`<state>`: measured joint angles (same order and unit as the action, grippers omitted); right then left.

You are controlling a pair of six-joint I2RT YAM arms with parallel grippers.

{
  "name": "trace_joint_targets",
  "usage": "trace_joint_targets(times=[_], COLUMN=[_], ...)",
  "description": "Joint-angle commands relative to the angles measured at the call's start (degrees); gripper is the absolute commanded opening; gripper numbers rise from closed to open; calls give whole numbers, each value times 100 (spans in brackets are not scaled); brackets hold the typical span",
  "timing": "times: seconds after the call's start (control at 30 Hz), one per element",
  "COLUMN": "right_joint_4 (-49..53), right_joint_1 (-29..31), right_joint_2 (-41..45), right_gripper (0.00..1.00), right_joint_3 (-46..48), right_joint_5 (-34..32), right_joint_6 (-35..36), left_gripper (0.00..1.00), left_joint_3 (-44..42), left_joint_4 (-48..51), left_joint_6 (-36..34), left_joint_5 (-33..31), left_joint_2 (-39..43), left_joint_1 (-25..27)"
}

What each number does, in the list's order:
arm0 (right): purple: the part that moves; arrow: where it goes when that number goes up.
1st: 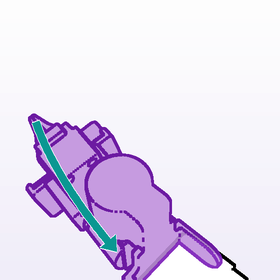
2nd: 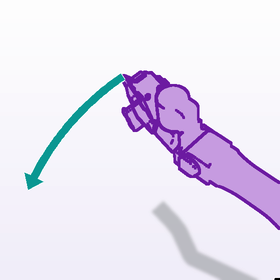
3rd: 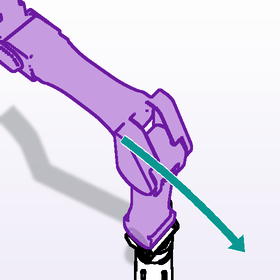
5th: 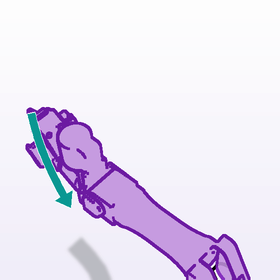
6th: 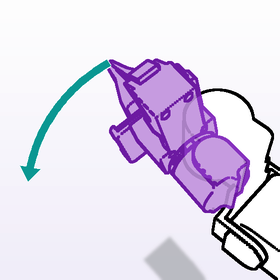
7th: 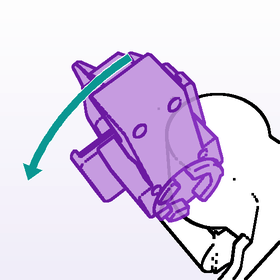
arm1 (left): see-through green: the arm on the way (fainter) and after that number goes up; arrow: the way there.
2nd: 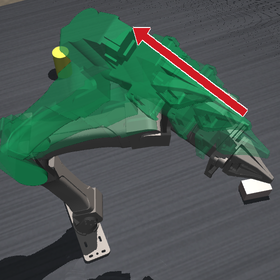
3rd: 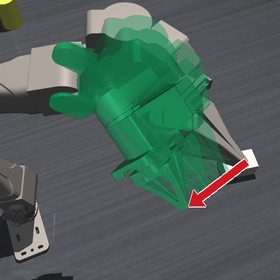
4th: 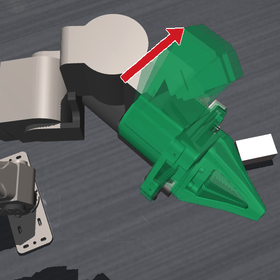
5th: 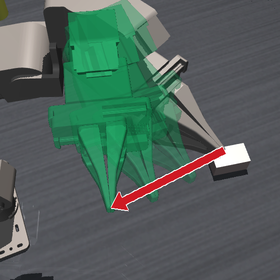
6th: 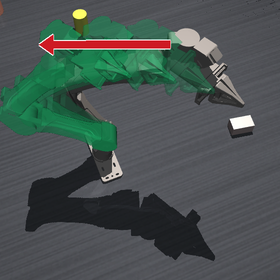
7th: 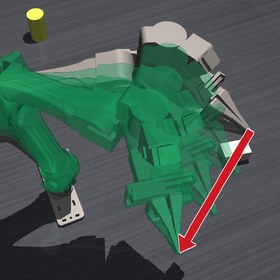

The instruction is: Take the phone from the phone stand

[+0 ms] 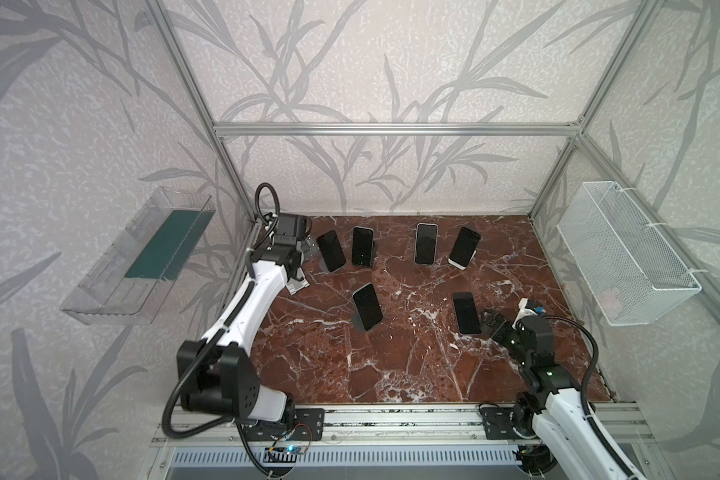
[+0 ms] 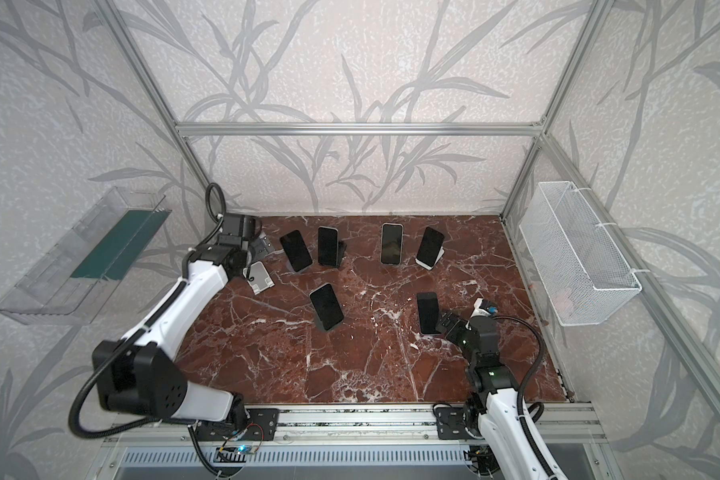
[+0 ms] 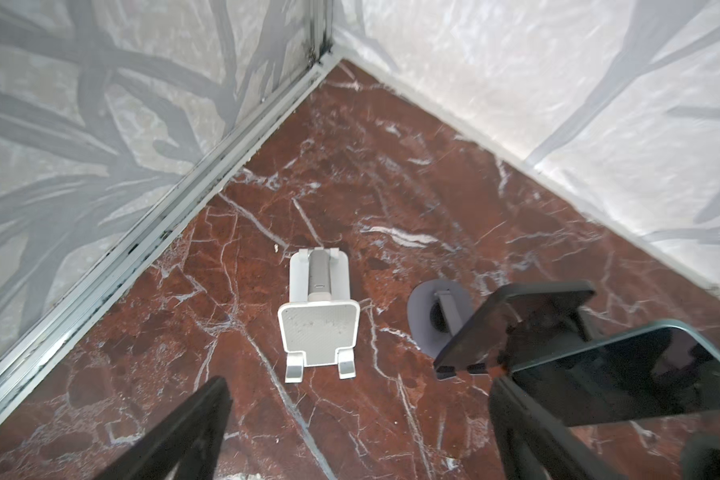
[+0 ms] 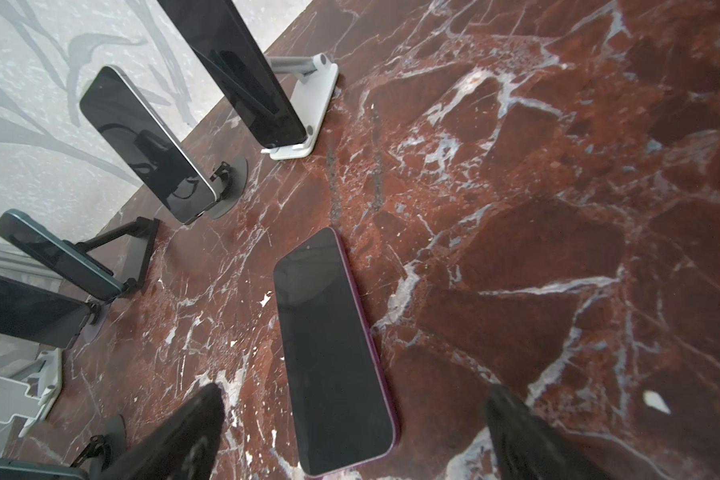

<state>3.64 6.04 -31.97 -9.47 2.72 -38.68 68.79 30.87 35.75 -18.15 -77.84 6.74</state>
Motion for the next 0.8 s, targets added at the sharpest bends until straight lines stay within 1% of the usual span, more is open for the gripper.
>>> trace_joint_targets(times=[0.0,0.07,0.17,0.27,0.37,0.5,0.63,0.77], right_joint_4=[-226,-271,-319,-311,-313,-214,-268,-520], right_joint_1=[153,254,433,553,670,825,964,1125], right_joint_2=[-41,-89,-217,-300,-276,-224,-185,-230], right_gripper=[97,97,97,97,97,97,97,97], right_joint_3=[-27,-37,-61,-115,-105,-169,-152,-46], right_joint_5=[46,-19,-210,-312,-469,-707,-721,-812], right_joint_6=[154,173,172,368,463,606,552,570], left_gripper=[99,99,99,99,99,99,99,99], left_joint_3=[-784,-1109,-1143,-1066,-1251,-1512,-1518,-1706], left_joint_4=[-809,-1276,-1653,-2157,-3076,-4127,-4471,-4977], left_joint_6=[117,53,-111,-149,-65,45,8,-142], left_joint_5=[423,562,1007,1479,1621,1976,2216,3047], left_joint_2=[789,1365,1928,2238,2475,2385,2047,2036], left_joint_1=[77,242,477,595,685,723,728,728])
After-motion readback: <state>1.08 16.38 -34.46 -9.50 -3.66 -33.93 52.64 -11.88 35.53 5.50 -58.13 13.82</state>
